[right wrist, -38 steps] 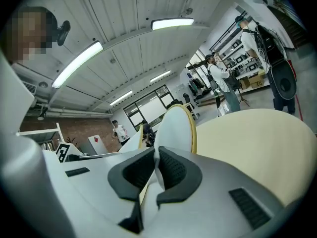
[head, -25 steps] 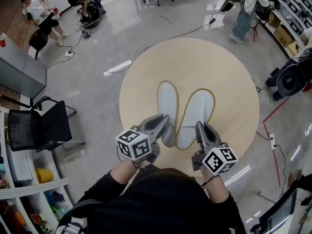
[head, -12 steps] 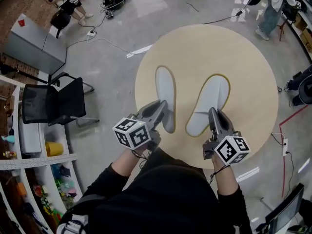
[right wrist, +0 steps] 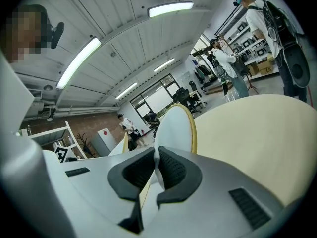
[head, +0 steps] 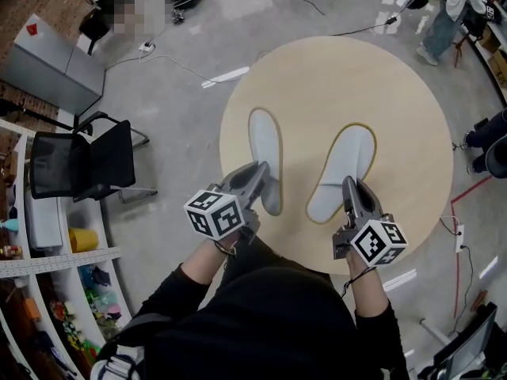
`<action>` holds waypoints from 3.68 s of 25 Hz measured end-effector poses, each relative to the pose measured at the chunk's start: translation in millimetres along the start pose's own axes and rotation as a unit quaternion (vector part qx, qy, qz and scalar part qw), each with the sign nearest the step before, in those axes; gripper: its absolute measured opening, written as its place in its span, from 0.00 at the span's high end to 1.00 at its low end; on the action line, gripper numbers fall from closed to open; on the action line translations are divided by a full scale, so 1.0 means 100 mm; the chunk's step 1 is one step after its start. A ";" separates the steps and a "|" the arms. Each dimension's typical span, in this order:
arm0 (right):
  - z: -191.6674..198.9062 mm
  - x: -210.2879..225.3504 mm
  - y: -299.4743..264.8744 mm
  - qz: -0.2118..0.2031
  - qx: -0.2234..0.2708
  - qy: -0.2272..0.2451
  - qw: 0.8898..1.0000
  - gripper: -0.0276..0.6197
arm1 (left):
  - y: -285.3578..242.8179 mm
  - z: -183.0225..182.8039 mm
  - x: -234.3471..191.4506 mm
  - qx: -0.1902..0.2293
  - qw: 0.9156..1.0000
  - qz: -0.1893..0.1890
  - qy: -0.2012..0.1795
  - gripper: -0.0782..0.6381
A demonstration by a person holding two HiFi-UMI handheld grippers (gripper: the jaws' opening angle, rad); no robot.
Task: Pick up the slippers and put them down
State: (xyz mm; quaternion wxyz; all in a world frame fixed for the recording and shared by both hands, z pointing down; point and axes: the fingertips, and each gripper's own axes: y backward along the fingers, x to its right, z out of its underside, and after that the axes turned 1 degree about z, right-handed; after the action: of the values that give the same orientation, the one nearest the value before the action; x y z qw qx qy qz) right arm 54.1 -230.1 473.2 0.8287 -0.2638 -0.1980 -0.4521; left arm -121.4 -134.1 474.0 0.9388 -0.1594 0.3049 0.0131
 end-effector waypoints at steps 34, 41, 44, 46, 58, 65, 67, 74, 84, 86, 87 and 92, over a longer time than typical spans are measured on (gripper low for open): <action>0.59 -0.79 -2.98 0.056 -0.054 -0.019 0.997 0.91 | -1.09 -1.04 -2.67 -0.175 0.979 0.023 -0.102 0.84; 0.81 -0.58 -3.50 0.046 -0.083 -0.049 0.994 0.91 | -1.50 -0.88 -3.02 -0.202 0.978 -0.002 -0.058 0.84; 0.92 -0.47 -3.69 0.047 -0.092 -0.061 0.993 0.91 | -1.63 -0.82 -3.13 -0.211 0.976 -0.008 -0.048 0.84; 1.03 -0.42 -3.78 0.048 -0.100 -0.066 0.992 0.91 | -1.68 -0.77 -3.21 -0.217 0.975 -0.013 -0.046 0.84; 1.26 -0.01 -4.26 0.063 -0.137 -0.078 0.986 0.91 | -2.14 -0.60 -3.57 -0.248 0.967 -0.026 -0.046 0.84; 1.41 0.08 -4.38 0.066 -0.155 -0.091 0.981 0.91 | -2.18 -0.53 -3.66 -0.257 0.965 -0.023 -0.057 0.84; 1.43 0.11 -4.42 0.069 -0.158 -0.094 0.980 0.91 | -2.19 -0.52 -3.71 -0.261 0.963 -0.024 -0.061 0.84; 1.46 0.15 -4.53 0.080 -0.165 -0.089 0.979 0.91 | -2.24 -0.48 -3.80 -0.266 0.962 -0.025 -0.056 0.84; 1.52 0.22 -4.56 0.086 -0.172 -0.083 0.978 0.91 | -2.24 -0.46 -3.86 -0.265 0.962 -0.030 -0.052 0.84; 1.52 0.21 -4.57 0.085 -0.173 -0.072 0.979 0.91 | -2.25 -0.45 -3.86 -0.263 0.963 -0.030 -0.055 0.84; 1.53 0.20 -4.57 0.084 -0.174 -0.066 0.979 0.91 | -2.25 -0.44 -3.86 -0.262 0.963 -0.030 -0.056 0.84; 1.51 0.19 -4.57 0.089 -0.173 -0.041 0.980 0.69 | -2.24 -0.42 -3.84 -0.258 0.964 -0.038 -0.059 0.80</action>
State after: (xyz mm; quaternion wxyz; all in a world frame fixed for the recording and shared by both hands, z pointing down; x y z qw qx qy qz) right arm -340.1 -355.9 720.1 0.7987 -0.4383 -0.1262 -0.3925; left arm -430.5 -331.6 729.2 0.8821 -0.4066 0.2288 0.0651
